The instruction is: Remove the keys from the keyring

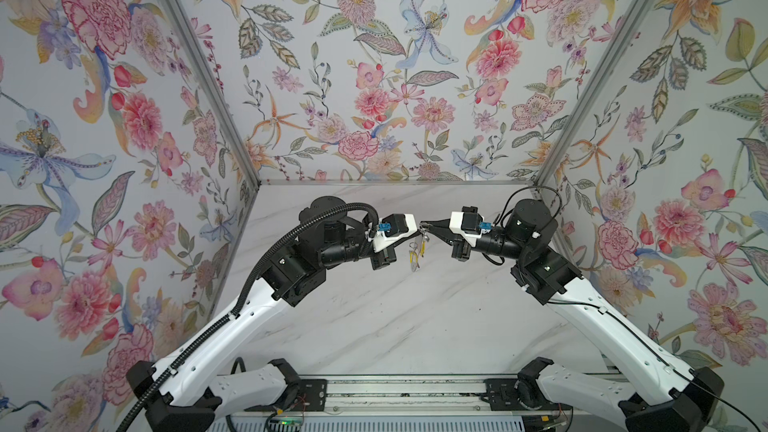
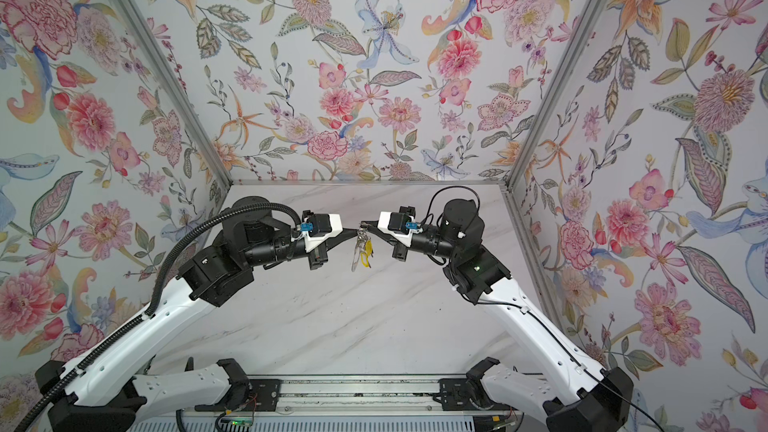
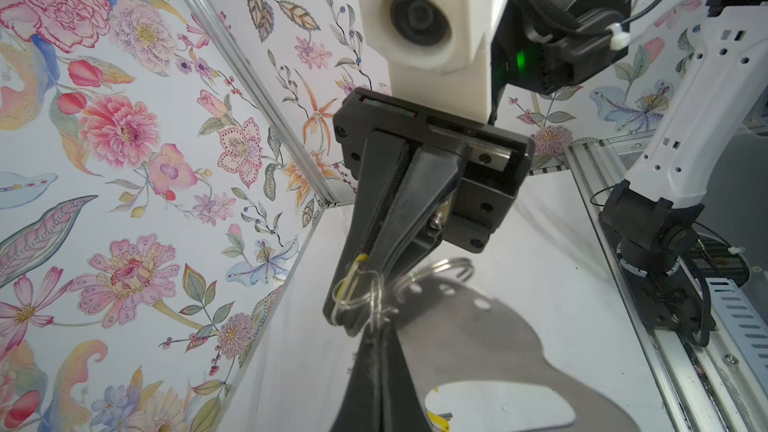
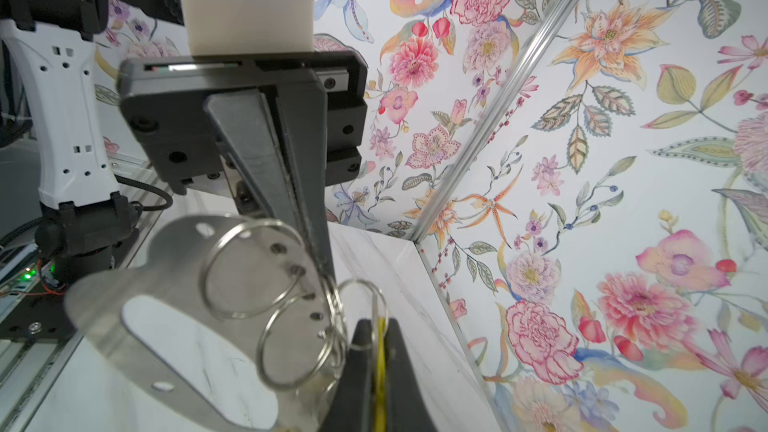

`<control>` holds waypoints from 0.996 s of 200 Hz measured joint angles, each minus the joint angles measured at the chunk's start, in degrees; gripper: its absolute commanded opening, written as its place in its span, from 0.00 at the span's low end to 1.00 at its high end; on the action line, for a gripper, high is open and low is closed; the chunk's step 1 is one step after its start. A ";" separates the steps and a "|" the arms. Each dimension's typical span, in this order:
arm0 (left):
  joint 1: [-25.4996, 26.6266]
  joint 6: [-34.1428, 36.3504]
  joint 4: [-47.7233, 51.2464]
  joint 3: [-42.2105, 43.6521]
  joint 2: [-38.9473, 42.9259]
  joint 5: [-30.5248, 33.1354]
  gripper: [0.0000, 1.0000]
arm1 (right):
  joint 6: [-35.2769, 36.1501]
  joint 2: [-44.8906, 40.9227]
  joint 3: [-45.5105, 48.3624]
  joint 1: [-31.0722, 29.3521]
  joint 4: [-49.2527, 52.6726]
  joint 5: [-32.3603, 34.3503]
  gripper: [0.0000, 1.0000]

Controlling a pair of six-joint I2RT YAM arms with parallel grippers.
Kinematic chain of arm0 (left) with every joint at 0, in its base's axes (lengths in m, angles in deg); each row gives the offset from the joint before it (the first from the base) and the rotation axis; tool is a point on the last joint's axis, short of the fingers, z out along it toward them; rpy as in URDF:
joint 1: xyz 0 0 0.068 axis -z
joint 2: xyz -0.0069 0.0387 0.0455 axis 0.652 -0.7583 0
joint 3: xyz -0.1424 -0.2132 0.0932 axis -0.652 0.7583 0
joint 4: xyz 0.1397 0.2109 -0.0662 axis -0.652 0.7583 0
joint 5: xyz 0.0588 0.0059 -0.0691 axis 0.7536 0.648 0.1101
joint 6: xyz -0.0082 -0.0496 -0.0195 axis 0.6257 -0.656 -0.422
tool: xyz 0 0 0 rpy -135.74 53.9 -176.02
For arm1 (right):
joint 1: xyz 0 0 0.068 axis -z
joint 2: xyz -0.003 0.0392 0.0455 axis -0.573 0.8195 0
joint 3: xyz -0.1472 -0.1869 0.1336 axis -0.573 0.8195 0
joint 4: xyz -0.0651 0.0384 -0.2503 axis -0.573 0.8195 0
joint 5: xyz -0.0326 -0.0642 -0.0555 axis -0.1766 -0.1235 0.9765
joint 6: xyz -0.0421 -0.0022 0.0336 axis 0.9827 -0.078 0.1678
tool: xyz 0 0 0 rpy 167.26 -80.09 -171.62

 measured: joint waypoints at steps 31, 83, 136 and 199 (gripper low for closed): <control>1.77 4.98 7.19 -4.42 -2.32 2.36 0.00 | 4.50 -0.07 -0.28 -3.19 6.51 5.60 0.00; 2.86 9.51 15.19 -8.39 -4.07 5.97 0.00 | 7.63 -3.02 0.61 -5.90 10.86 12.39 0.00; 3.37 10.75 18.16 -8.66 -3.02 10.54 0.00 | 7.96 -8.39 1.66 -6.82 11.54 12.79 0.00; 4.44 12.09 23.19 -10.82 -4.07 13.11 0.00 | 9.01 -6.97 0.96 -10.01 13.90 16.24 0.00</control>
